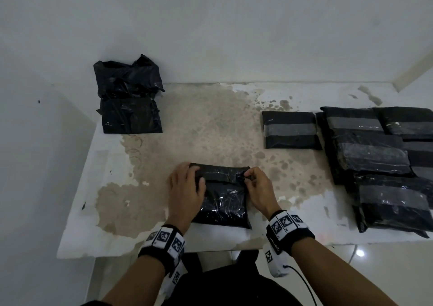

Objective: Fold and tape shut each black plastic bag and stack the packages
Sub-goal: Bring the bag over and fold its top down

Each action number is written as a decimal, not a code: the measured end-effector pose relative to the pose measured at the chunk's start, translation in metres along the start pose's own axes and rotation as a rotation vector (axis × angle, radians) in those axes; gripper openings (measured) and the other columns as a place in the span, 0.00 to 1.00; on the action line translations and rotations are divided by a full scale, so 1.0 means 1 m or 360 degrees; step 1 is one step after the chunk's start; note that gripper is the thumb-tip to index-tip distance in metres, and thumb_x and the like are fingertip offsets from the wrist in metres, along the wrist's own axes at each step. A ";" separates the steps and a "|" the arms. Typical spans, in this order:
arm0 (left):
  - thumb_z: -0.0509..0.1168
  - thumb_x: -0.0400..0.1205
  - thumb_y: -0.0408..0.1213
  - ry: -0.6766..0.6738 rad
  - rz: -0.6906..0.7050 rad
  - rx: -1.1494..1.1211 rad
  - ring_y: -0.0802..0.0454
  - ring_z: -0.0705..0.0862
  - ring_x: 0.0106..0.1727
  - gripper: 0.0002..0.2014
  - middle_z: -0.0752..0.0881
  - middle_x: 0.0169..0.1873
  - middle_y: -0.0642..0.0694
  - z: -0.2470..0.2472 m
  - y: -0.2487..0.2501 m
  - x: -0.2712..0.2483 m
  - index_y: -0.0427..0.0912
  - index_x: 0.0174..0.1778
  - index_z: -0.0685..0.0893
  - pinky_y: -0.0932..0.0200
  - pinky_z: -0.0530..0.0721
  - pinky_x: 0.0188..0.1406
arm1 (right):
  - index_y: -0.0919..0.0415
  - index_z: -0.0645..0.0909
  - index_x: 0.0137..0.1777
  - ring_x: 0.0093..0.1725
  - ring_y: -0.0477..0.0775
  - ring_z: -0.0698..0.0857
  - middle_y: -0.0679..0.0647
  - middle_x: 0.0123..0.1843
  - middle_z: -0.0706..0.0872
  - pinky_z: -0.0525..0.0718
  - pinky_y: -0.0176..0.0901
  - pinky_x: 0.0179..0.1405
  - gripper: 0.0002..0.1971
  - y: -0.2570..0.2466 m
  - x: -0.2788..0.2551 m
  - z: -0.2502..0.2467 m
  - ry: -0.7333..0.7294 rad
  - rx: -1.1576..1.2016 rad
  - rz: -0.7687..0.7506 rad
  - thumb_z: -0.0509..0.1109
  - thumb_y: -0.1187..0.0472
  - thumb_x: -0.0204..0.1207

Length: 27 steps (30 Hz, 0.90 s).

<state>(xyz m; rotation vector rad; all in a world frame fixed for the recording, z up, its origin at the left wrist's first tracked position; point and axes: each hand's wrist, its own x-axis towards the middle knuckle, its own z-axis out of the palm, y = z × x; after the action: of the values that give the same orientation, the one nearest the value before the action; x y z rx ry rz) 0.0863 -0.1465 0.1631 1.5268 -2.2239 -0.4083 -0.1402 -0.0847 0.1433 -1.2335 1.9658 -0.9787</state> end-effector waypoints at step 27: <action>0.30 0.87 0.63 -0.0529 -0.0029 0.0034 0.48 0.47 0.89 0.41 0.45 0.89 0.40 0.013 -0.012 -0.036 0.37 0.89 0.45 0.47 0.50 0.88 | 0.68 0.51 0.89 0.90 0.58 0.50 0.64 0.91 0.49 0.55 0.55 0.88 0.37 0.008 -0.058 0.021 -0.0186 -0.1195 -0.0497 0.40 0.39 0.91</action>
<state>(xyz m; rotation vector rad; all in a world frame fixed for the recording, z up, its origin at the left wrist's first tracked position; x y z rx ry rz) 0.1010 -0.1165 0.1403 1.5870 -2.4691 -0.6904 -0.1051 -0.0350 0.1313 -1.9933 2.1557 -0.2612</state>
